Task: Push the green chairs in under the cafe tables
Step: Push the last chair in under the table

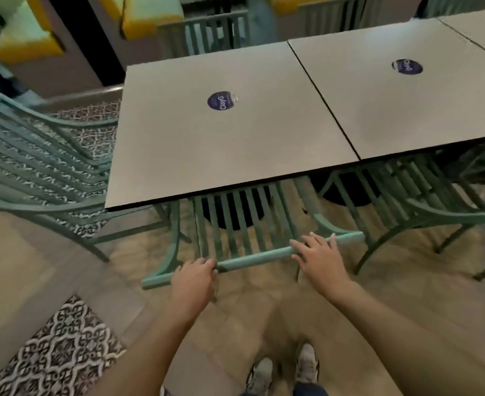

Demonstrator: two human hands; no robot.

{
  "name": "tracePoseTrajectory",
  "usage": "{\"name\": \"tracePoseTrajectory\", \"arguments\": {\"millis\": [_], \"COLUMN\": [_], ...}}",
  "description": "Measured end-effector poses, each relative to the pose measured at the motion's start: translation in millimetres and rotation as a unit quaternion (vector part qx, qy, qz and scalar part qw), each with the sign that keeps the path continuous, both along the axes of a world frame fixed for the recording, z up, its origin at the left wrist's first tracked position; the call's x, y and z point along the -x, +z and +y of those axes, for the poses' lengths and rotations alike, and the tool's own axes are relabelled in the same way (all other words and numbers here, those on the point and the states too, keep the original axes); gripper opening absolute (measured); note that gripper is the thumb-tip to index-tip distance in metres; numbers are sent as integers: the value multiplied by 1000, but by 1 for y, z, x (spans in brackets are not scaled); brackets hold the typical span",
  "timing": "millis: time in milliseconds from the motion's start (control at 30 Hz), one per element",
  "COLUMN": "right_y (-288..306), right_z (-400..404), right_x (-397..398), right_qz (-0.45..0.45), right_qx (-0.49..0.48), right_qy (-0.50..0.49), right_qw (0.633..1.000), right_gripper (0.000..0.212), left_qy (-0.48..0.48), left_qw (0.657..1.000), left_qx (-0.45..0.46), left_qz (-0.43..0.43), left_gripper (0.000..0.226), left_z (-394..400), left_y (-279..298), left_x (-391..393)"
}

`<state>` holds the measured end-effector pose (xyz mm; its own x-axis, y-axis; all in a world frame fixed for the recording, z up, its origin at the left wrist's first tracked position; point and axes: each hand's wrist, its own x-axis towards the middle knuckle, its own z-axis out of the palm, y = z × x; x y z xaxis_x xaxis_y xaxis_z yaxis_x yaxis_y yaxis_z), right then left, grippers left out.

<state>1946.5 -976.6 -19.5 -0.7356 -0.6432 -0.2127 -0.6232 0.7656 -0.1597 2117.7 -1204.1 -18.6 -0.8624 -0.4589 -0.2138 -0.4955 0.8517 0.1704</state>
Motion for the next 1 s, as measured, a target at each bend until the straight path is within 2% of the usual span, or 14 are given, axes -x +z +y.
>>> {"name": "tracePoseTrajectory", "arguments": {"millis": [133,267,367,467,633,800,900,1000], "right_y": [-5,4,12,15,23,26,25,28], "right_z": [2,-3,1,30,126,246,315,391], "right_x": [8,11,9,7,14,26,37,54], "right_qz": [-3,-53,-60,-69,-65,-48,-59,-42], "right_qx": [19,3,51,88,122,161,194,194], "right_qy": [-5,-28,-78,-94,-223,-362,-423,-464], "right_qw": [1000,998,994,989,965,917,883,863], "right_gripper": [32,40,44,45,50,53,55,57], "left_qy": [7,15,-33,-95,-199,-309,-388,-443], "left_qw": [999,999,999,995,979,950,919,892], "left_qx": [29,30,-8,12,28,43,53,46], "left_qz": [11,2,-28,-35,-19,16,41,78], "left_gripper": [22,19,16,23,30,35,29,35], "left_z": [4,1,3,27,100,214,292,378], "left_y": [-4,-10,-3,4,29,57,64,70], "left_x": [3,4,18,48,113,186,227,271]}}
